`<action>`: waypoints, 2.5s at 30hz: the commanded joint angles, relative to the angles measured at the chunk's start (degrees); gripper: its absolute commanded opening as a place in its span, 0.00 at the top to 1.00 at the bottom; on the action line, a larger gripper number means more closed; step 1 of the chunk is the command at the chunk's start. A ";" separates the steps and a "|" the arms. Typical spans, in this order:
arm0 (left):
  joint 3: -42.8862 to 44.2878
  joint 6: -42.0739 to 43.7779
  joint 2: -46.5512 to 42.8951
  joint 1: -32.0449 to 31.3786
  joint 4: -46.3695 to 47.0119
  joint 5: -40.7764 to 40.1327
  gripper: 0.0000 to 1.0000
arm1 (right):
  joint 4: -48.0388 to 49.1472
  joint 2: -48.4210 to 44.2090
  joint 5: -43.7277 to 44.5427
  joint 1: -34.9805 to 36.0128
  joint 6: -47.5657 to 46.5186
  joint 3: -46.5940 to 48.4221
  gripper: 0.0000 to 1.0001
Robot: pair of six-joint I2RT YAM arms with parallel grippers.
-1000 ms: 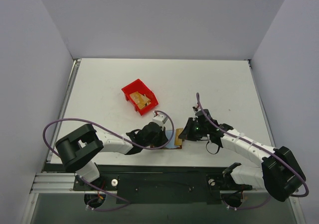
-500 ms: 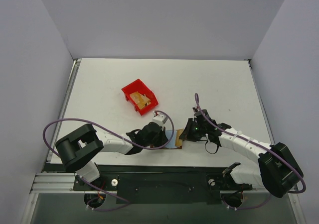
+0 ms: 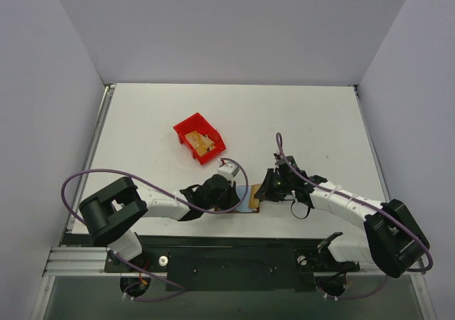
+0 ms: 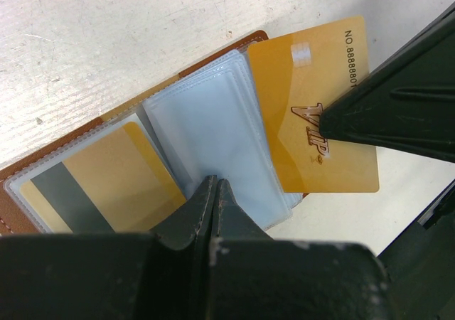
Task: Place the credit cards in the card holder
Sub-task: Insert the credit card into the card holder.
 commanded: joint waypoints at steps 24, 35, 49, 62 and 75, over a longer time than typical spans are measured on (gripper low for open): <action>1.62 0.55 -2.18 0.32 -8.98 -0.68 1.00 | 10.54 4.35 -6.28 0.32 3.09 -2.25 1.00; 4.52 1.07 -10.26 0.32 -12.14 -1.21 1.00 | 11.59 3.64 -8.03 0.32 3.09 -2.08 1.00; 2.07 0.64 -20.10 2.16 -16.53 -4.63 1.00 | 16.25 5.31 -12.26 2.60 3.71 -0.68 1.00; -3.30 -0.42 -29.51 7.26 -22.14 -6.22 1.00 | 16.52 15.50 -11.11 12.36 3.18 7.41 1.00; -7.25 -1.56 -26.80 7.70 -18.13 -4.11 1.00 | 13.97 16.65 -10.94 12.89 1.25 10.14 1.00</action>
